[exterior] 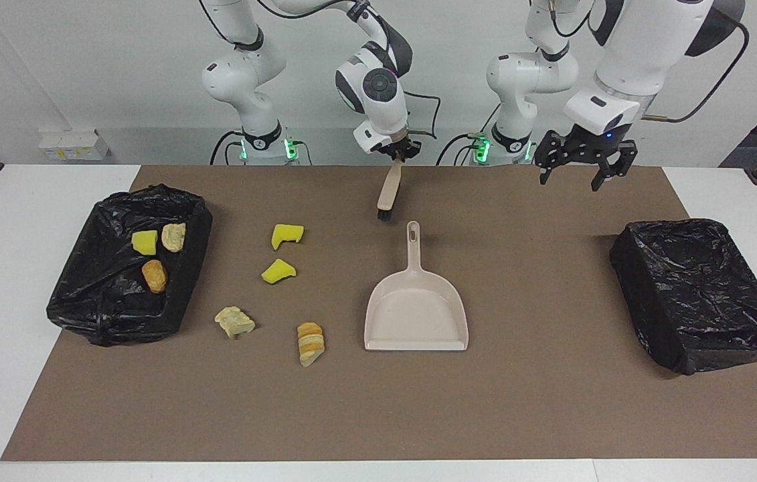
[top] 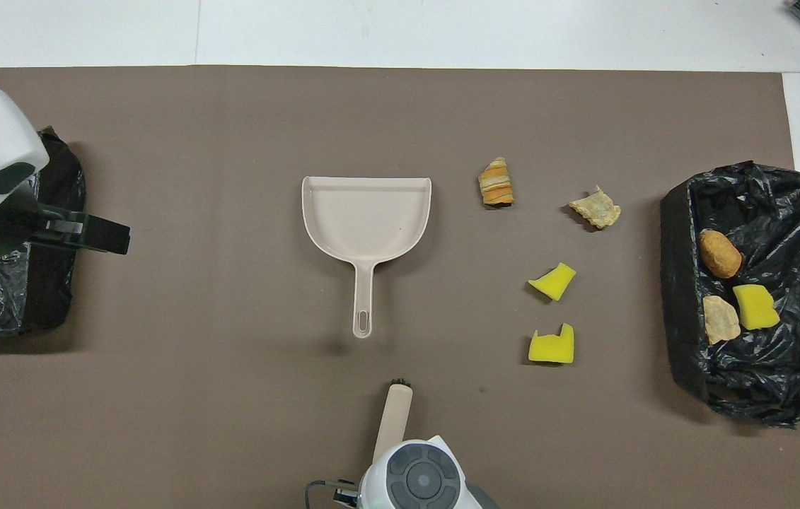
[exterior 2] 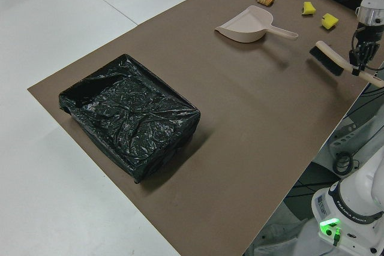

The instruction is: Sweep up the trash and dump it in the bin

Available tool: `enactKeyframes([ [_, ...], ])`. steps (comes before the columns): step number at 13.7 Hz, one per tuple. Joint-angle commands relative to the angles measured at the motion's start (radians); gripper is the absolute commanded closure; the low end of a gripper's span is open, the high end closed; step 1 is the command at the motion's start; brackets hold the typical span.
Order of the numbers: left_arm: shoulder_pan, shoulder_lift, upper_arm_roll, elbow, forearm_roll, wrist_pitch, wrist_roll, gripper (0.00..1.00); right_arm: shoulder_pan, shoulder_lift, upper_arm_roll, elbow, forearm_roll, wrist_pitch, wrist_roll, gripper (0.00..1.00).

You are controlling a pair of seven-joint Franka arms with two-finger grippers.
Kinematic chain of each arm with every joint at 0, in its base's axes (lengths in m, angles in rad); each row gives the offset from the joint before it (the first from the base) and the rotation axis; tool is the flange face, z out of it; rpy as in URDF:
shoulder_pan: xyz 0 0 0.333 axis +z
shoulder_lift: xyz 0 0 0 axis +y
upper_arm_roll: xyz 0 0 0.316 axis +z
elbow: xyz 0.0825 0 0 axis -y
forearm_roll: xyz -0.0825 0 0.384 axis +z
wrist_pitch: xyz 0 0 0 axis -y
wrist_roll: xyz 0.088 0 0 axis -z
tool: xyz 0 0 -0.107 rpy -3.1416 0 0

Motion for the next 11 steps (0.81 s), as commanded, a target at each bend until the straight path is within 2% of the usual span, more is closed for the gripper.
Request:
enactKeyframes([
  [1, -0.005, -0.007, -0.049, -0.084, -0.006, 0.107, -0.09, 0.0, -0.15, -0.008, 0.002, 0.086, -0.087, -0.149, -0.11, 1.0],
  [4, -0.005, 0.008, -0.143, -0.177, -0.006, 0.227, -0.195, 0.0, -0.311, 0.0, 0.004, 0.169, -0.164, -0.25, -0.321, 1.0],
  [6, -0.005, 0.029, -0.21, -0.242, -0.006, 0.336, -0.302, 0.0, -0.41, 0.043, 0.004, 0.232, -0.217, -0.301, -0.389, 1.0],
  [9, -0.026, 0.097, -0.287, -0.267, 0.001, 0.397, -0.441, 0.0, -0.507, 0.099, 0.004, 0.301, -0.404, -0.324, -0.497, 1.0],
  [11, -0.061, 0.134, -0.289, -0.314, 0.004, 0.498, -0.495, 0.0, -0.578, 0.132, 0.004, 0.347, -0.559, -0.33, -0.601, 1.0],
])
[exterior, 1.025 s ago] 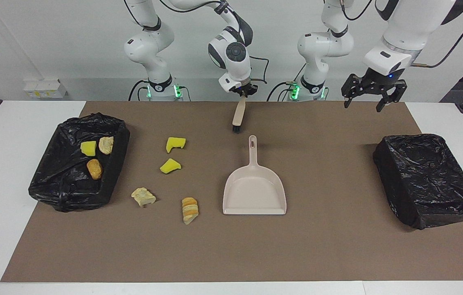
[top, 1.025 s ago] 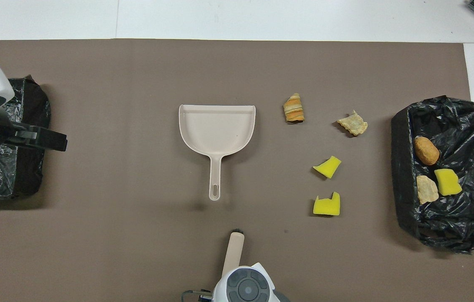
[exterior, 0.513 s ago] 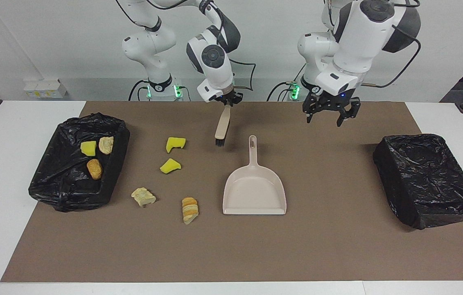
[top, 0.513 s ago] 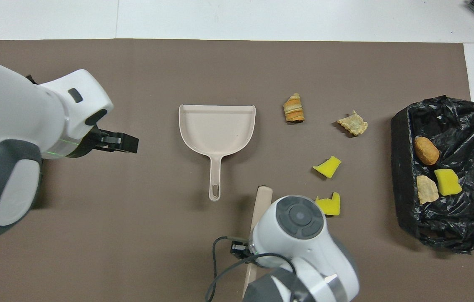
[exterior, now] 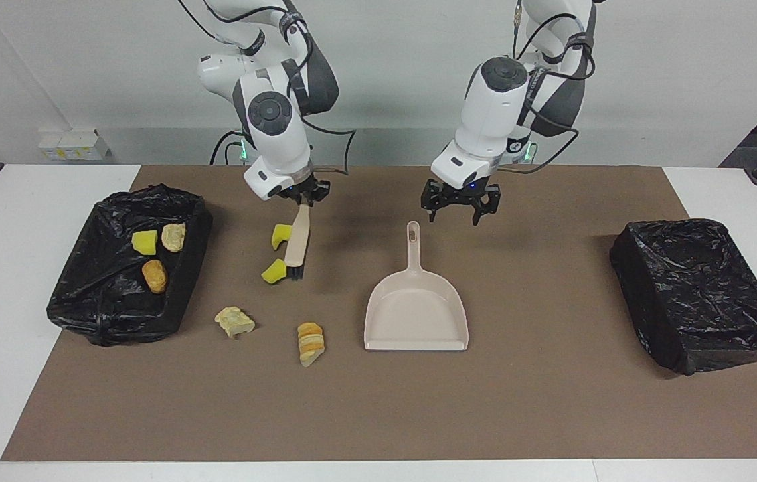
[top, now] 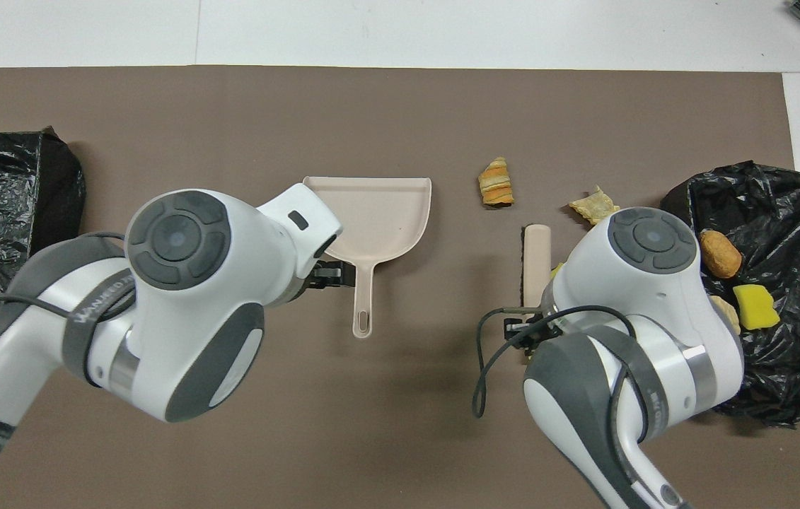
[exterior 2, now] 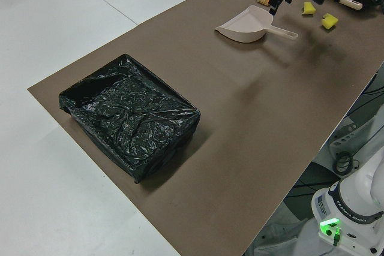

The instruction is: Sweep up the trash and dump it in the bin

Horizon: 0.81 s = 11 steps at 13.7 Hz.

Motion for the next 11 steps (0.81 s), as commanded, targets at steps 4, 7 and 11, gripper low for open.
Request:
enactKeyframes([
  [4, -0.082, 0.106, 0.001, -0.108, 0.007, 0.227, -0.09, 0.0, -0.158, 0.176, 0.015, 0.194, -0.361, -0.024, -0.312, 1.0],
  [7, -0.082, 0.152, 0.003, -0.108, 0.013, 0.29, -0.107, 0.0, -0.247, 0.251, 0.017, 0.22, -0.515, 0.091, -0.447, 1.0],
  [11, -0.084, 0.181, 0.003, -0.105, 0.063, 0.284, -0.107, 0.27, -0.23, 0.346, 0.015, 0.222, -0.552, 0.129, -0.441, 1.0],
])
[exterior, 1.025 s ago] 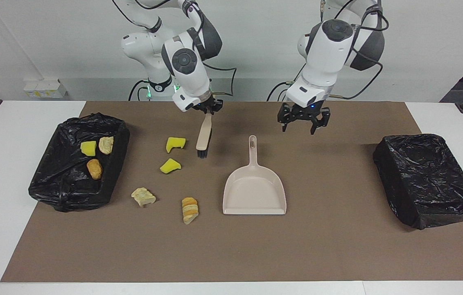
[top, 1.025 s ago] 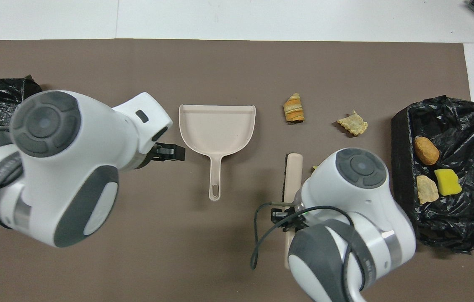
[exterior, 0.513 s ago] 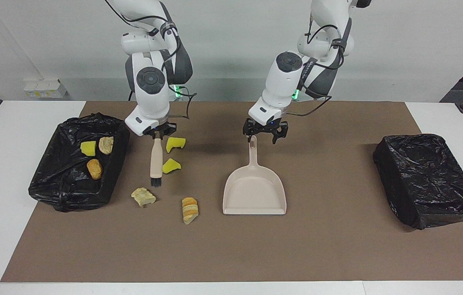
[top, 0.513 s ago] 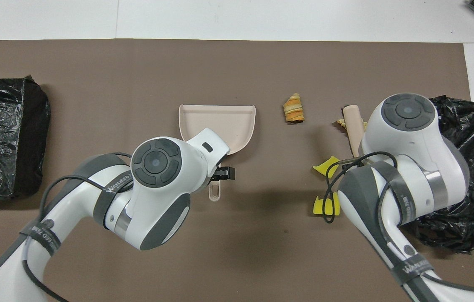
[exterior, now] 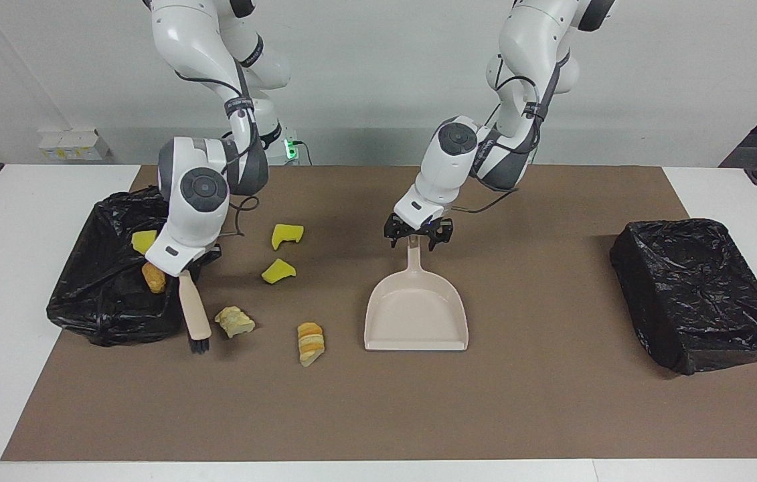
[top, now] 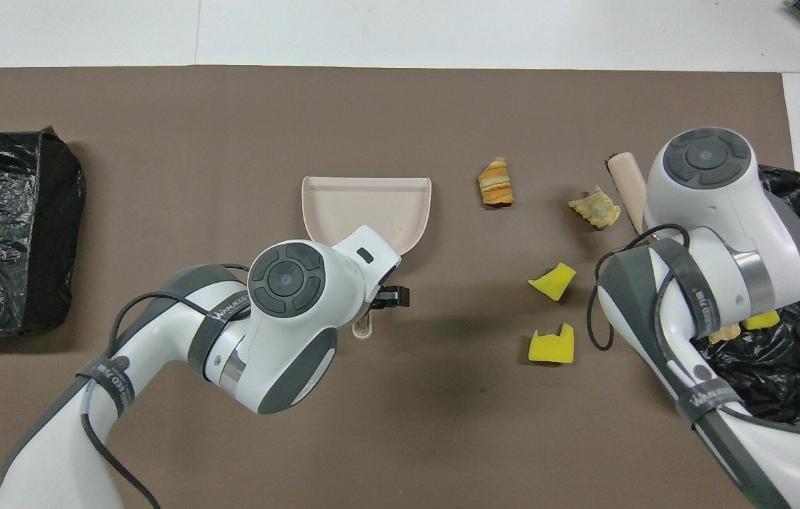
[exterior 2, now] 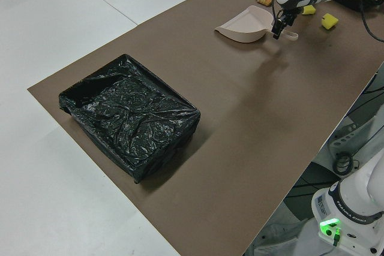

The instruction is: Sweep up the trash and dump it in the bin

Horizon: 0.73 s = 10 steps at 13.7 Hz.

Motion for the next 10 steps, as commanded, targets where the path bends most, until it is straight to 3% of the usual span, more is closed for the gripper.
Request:
enactKeyframes([
  [1, -0.007, 0.004, 0.007, 0.002, 0.084, 0.005, -0.021, 0.48, 0.011, 0.056, 0.011, 0.019, -0.014, 0.003, -0.008, 1.0],
  [2, -0.007, 0.004, 0.007, 0.004, 0.109, 0.005, -0.021, 0.61, 0.022, 0.058, 0.012, 0.014, -0.005, -0.005, 0.004, 1.0],
  [4, 0.0, 0.004, 0.008, 0.006, 0.15, 0.002, -0.015, 0.98, 0.051, 0.061, 0.014, 0.005, 0.017, -0.023, 0.03, 1.0],
  [7, 0.028, -0.036, 0.008, 0.01, 0.18, -0.06, 0.045, 1.0, 0.103, 0.056, 0.018, 0.01, 0.118, -0.056, 0.04, 1.0],
  [10, 0.054, -0.111, 0.011, 0.015, 0.18, -0.238, 0.389, 1.0, 0.12, 0.055, 0.02, 0.01, 0.218, -0.065, 0.054, 1.0],
])
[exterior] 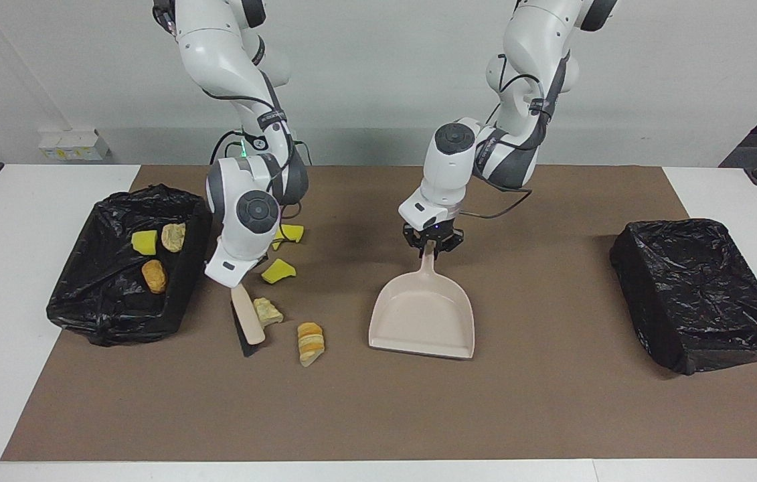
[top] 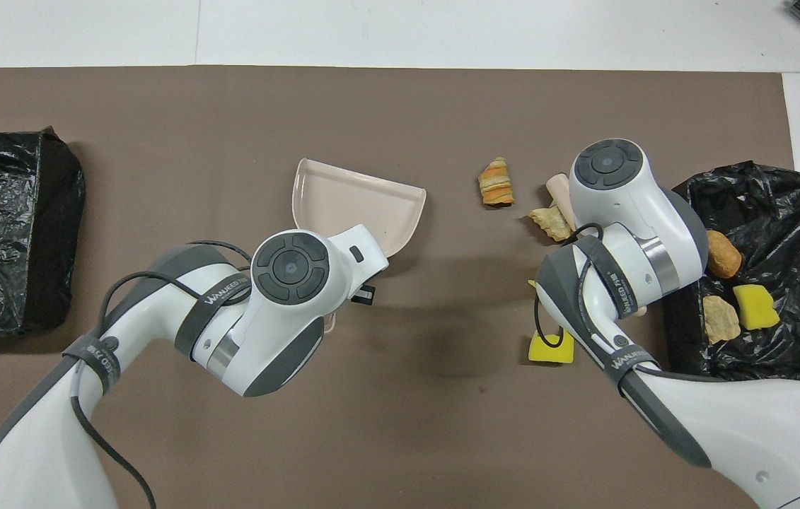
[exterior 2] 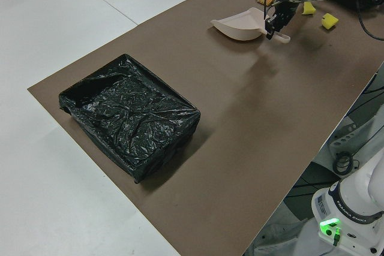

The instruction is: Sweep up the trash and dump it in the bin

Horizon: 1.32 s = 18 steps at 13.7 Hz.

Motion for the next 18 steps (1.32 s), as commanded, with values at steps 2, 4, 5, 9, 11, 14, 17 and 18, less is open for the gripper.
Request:
enactKeyframes([
  [2, 0.051, -0.113, 0.002, -0.009, 0.011, -0.181, 0.407, 1.0, 0.018, 0.001, 0.009, 0.002, 0.173, -0.015, 0.004, 1.0],
  [4, 0.09, -0.111, -0.001, -0.014, 0.01, -0.189, 0.537, 1.0, 0.03, -0.001, 0.009, 0.002, 0.268, -0.015, 0.041, 1.0],
  [5, 0.097, -0.111, -0.001, -0.018, 0.01, -0.188, 0.609, 1.0, 0.044, -0.004, 0.009, 0.0, 0.314, -0.017, 0.053, 1.0],
  [9, 0.12, -0.093, -0.001, -0.022, 0.011, -0.18, 0.806, 1.0, 0.113, -0.016, 0.01, -0.011, 0.449, -0.018, 0.078, 1.0],
  [11, 0.109, -0.061, 0.0, -0.02, 0.017, -0.159, 0.805, 1.0, 0.141, -0.024, 0.016, -0.018, 0.527, -0.027, 0.096, 1.0],
  [14, 0.114, -0.027, 0.0, -0.003, 0.053, -0.149, 0.808, 1.0, 0.141, -0.037, 0.016, 0.005, 0.632, -0.057, 0.15, 1.0],
  [17, 0.117, -0.024, -0.001, -0.002, 0.074, -0.136, 0.874, 1.0, 0.092, -0.108, -0.002, 0.008, 0.614, -0.128, 0.182, 1.0],
  [18, 0.117, -0.024, -0.001, -0.005, 0.074, -0.137, 0.892, 1.0, 0.071, -0.154, -0.002, -0.017, 0.61, -0.17, 0.225, 1.0],
])
